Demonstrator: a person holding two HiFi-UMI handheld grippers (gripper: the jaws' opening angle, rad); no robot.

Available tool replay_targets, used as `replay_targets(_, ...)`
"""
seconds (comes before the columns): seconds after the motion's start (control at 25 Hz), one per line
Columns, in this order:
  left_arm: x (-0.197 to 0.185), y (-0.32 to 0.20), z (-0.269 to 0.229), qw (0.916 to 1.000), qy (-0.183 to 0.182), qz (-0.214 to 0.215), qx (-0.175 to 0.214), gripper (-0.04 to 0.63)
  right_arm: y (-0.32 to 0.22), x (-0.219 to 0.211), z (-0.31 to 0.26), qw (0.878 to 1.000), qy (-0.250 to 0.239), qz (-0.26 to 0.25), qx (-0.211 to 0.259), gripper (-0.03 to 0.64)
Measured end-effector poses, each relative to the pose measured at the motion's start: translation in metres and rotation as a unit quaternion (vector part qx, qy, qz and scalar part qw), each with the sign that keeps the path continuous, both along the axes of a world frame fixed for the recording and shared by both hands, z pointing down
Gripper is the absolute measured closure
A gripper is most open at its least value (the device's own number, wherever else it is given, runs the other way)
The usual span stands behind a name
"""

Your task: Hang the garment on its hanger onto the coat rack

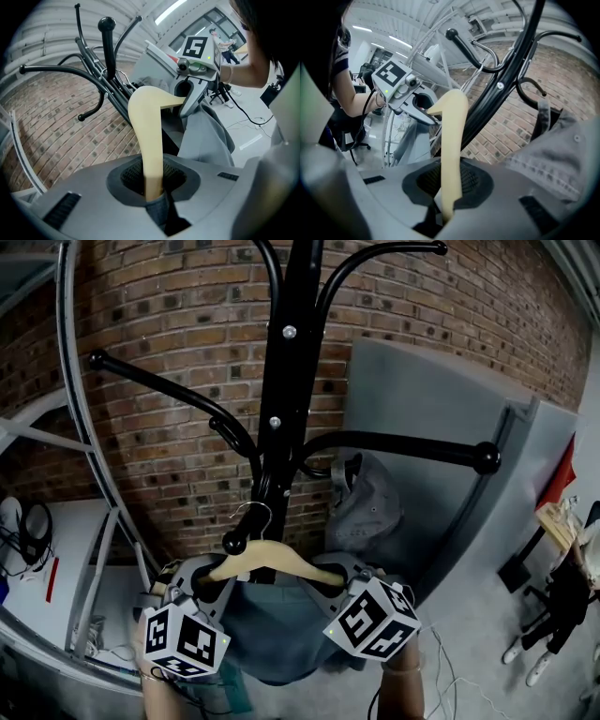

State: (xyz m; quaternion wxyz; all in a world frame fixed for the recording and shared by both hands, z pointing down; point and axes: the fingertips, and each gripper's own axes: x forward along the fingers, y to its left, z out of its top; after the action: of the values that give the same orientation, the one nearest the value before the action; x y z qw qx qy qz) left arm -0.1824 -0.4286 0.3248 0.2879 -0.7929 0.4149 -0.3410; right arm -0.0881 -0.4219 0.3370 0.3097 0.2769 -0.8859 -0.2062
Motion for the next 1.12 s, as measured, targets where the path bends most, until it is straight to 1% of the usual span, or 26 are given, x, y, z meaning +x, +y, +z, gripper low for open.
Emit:
replay_targets(0.16,0.002,-0.001,0.000,1.0000,0.003,0.001,0.008,0.529,0.000,0.002,0.001,1.000,-0.001,0.002,0.000,0.565)
replay_targets(0.32,0.002,-0.003,-0.001,0.9996,0.010,-0.003,0.026,0.529,-0.002,0.002,0.001,1.000,-0.002,0.005,0.013,0.565)
replay_targets(0.44,0.003,-0.001,-0.002,0.9992,0.023,0.000,0.032,0.529,-0.001,0.003,0.001,1.000,-0.007,0.008,0.015,0.563)
replay_targets(0.56,0.006,0.002,-0.005,0.9985,0.043,0.014,0.030,0.528,0.000,0.003,0.001,1.000,-0.013,0.009,0.011,0.561)
replay_targets(0.64,0.009,0.004,-0.009,0.9977,0.054,0.023,0.034,0.514,0.000,0.003,-0.001,1.000,-0.018,0.010,0.011,0.560)
replay_targets(0.72,0.010,0.006,-0.013,0.9972,0.059,0.028,0.037,0.494,0.002,0.003,-0.004,0.999,-0.030,0.011,0.012,0.547)
replay_targets(0.84,0.012,0.011,-0.016,0.9970,0.061,0.031,0.035,0.482,0.007,0.004,-0.012,0.998,-0.054,0.007,0.015,0.503)
replay_targets(0.92,0.012,0.014,-0.018,0.9969,0.063,0.030,0.036,0.471,0.011,0.006,-0.016,0.998,-0.058,0.007,0.021,0.478)
replay_targets(1.12,0.010,0.020,-0.022,0.9966,0.066,0.025,0.042,0.454,0.020,0.015,-0.026,0.997,-0.070,0.013,0.036,0.468)
